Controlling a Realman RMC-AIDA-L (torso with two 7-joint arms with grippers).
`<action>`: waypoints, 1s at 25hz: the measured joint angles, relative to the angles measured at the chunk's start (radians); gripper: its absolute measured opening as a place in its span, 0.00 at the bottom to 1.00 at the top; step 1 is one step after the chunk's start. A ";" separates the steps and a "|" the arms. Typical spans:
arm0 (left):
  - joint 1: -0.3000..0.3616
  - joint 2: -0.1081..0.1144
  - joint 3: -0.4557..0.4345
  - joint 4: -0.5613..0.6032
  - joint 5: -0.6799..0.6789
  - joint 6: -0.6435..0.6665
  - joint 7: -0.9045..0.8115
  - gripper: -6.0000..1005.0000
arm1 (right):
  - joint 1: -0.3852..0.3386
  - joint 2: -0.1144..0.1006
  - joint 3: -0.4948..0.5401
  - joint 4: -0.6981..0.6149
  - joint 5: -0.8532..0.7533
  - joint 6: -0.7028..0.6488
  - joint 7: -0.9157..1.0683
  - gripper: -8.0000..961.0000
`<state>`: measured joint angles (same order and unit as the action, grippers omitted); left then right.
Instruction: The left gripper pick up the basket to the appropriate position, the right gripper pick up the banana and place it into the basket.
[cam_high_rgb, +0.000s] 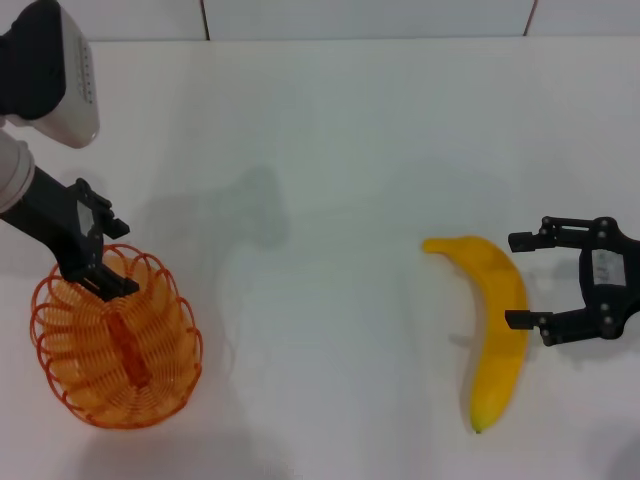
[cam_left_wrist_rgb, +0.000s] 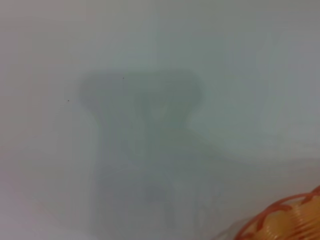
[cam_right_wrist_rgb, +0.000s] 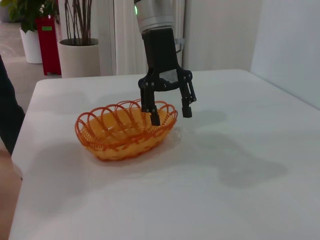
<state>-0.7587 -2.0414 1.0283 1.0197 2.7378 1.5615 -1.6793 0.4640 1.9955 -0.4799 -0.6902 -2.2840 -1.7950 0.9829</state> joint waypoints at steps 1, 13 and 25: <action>-0.002 0.000 0.002 -0.002 0.001 0.000 -0.003 0.82 | 0.000 0.000 0.000 0.000 0.000 0.000 0.000 0.92; -0.015 0.002 0.070 -0.020 0.035 -0.002 -0.073 0.52 | 0.001 0.000 0.001 0.000 0.000 0.000 0.000 0.92; -0.021 0.003 0.091 -0.016 0.047 -0.011 -0.109 0.31 | 0.001 -0.004 0.001 0.013 0.000 0.000 -0.003 0.92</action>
<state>-0.7796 -2.0388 1.1192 1.0040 2.7851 1.5510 -1.7887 0.4648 1.9912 -0.4786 -0.6777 -2.2840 -1.7947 0.9803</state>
